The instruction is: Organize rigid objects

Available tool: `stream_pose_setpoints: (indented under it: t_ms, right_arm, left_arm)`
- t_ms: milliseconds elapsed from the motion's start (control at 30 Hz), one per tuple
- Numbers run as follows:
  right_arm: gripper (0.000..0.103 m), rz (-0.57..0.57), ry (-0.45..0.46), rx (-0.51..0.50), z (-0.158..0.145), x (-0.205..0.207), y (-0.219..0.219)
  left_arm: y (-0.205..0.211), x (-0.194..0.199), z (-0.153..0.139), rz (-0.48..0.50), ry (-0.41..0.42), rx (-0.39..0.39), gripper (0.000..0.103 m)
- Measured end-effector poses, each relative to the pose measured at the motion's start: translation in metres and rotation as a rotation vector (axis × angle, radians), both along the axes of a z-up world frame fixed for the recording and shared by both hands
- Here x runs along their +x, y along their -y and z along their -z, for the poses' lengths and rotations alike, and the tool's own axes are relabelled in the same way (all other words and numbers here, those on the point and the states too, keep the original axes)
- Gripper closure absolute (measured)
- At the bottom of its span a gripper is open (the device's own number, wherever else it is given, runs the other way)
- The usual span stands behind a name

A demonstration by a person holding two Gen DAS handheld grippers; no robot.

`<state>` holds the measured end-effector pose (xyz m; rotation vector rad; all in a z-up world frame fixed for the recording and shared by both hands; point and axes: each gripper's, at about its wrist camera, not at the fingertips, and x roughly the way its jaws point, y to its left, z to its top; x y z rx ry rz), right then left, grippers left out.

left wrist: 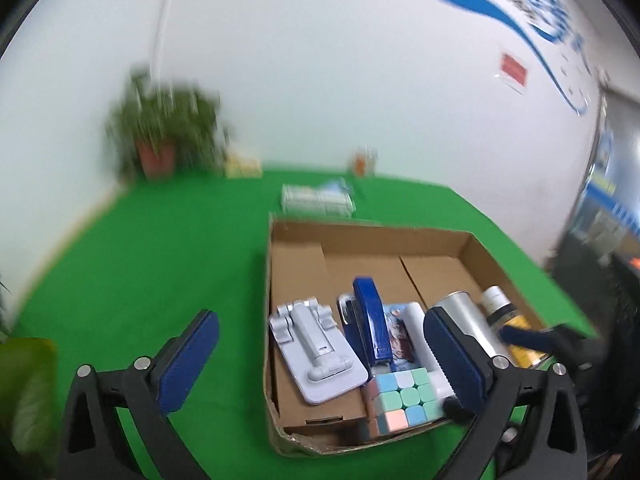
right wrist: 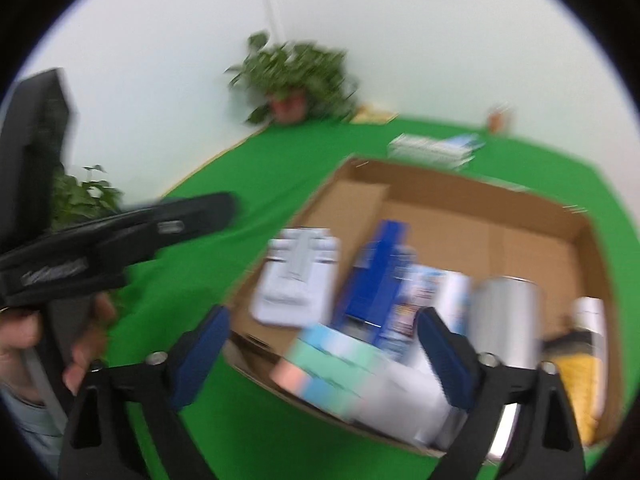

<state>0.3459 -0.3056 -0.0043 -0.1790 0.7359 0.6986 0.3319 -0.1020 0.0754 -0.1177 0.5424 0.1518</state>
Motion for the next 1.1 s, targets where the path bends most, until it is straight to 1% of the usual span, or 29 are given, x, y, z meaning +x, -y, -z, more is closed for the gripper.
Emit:
stream_pose_setpoints:
  t_ms: [33,67,200,267,333,433,533,633,767,867,1000,1100]
  right_arm:
    - [0.0,0.04,0.025,-0.017,0.005,-0.006,0.014]
    - [0.0,0.07,0.032,-0.029,0.009,-0.007,0.024]
    - [0.0,0.21,0.014,-0.041,0.024,-0.013,0.078]
    - [0.0,0.241,0.017,-0.049,0.025,-0.015,0.095]
    - [0.0,0.261,0.026,-0.05,0.025,-0.015,0.109]
    - [0.0,0.271,0.035,-0.035,0.023,-0.02,0.124]
    - [0.0,0.261,0.046,-0.028,0.021,-0.026,0.133]
    - [0.0,0.266,0.071,-0.02,0.02,-0.034,0.141]
    - [0.0,0.264,0.088,-0.014,0.019,-0.042,0.146]
    - [0.0,0.26,0.108,-0.015,0.019,-0.047,0.148]
    - [0.0,0.261,0.12,-0.014,0.02,-0.05,0.152]
    - [0.0,0.26,0.121,-0.018,0.021,-0.05,0.154]
  left_arm:
    - [0.013,-0.006,0.003,-0.002,0.01,0.022,0.0]
    - [0.025,-0.01,0.007,0.002,0.01,0.026,0.0]
    - [0.067,-0.018,0.032,0.011,-0.023,-0.039,0.0]
    - [0.086,-0.015,0.043,0.017,-0.041,-0.056,0.0]
    - [0.104,-0.013,0.048,0.016,-0.04,-0.044,0.0]
    - [0.123,-0.01,0.049,0.011,-0.037,-0.02,0.0]
    - [0.138,-0.017,0.045,-0.002,-0.016,-0.01,0.0]
    - [0.146,-0.03,0.038,-0.023,-0.005,0.029,0.0]
    - [0.154,-0.039,0.036,-0.032,0.0,0.021,0.0]
    - [0.163,-0.045,0.036,-0.038,-0.001,0.043,0.0]
    - [0.165,-0.048,0.038,-0.046,-0.012,0.032,0.0]
    - [0.166,-0.051,0.041,-0.068,-0.007,0.04,0.0]
